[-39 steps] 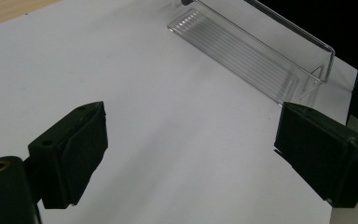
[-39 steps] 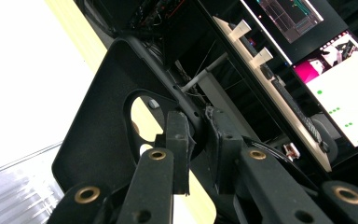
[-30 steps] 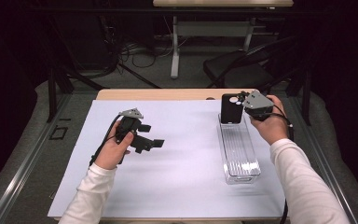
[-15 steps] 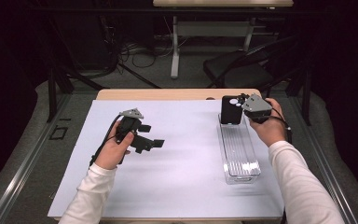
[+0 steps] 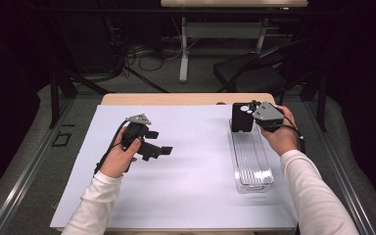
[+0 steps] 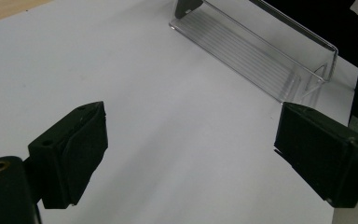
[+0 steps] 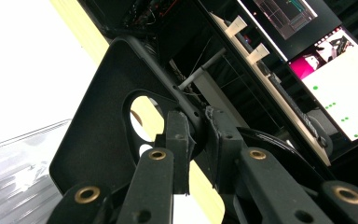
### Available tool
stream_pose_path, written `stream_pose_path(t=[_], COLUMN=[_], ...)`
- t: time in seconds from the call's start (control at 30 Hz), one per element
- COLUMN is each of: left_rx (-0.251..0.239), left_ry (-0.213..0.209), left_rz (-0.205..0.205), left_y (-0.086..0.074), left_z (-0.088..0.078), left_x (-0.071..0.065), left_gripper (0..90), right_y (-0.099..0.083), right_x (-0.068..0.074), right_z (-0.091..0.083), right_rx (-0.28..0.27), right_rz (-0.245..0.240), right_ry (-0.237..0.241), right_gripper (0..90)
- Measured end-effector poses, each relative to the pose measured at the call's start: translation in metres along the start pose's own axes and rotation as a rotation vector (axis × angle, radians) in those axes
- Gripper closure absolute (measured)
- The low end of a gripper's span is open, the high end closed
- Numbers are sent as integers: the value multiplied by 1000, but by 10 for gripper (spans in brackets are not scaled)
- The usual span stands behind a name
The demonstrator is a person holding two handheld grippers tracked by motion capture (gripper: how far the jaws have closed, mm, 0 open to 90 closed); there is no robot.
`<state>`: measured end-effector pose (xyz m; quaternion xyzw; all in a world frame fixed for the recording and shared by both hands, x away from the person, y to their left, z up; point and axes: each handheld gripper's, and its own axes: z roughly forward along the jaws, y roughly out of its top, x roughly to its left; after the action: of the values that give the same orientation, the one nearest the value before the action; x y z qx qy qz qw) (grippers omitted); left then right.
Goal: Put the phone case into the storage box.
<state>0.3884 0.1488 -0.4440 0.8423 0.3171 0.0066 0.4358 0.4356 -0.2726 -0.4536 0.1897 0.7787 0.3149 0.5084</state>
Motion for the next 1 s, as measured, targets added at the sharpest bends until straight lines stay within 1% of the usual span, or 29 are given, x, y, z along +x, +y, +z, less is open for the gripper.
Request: stream_pose_path(t=[0.03,0.33,0.5,0.8,1.0], left_rx=[-1,-4,-3,1,4], left_ry=[0,-1,-1,0,1], left_rz=[1,1,0,1,2], left_y=[0,0,0,0,0], left_z=[0,-1,-1,0,0], left_x=[0,0,0,0,0], left_gripper=[94,94,94,94,94], right_y=[0,1,1,0,-4], right_x=[0,3,4,3,0], right_z=[0,3,4,5,6], right_rx=[-1,4,-3,5,17], right_rz=[-7,-16,-21,-59,-55], right_ry=[2,6,5,-1,-10], right_gripper=[802,801,801,798,795])
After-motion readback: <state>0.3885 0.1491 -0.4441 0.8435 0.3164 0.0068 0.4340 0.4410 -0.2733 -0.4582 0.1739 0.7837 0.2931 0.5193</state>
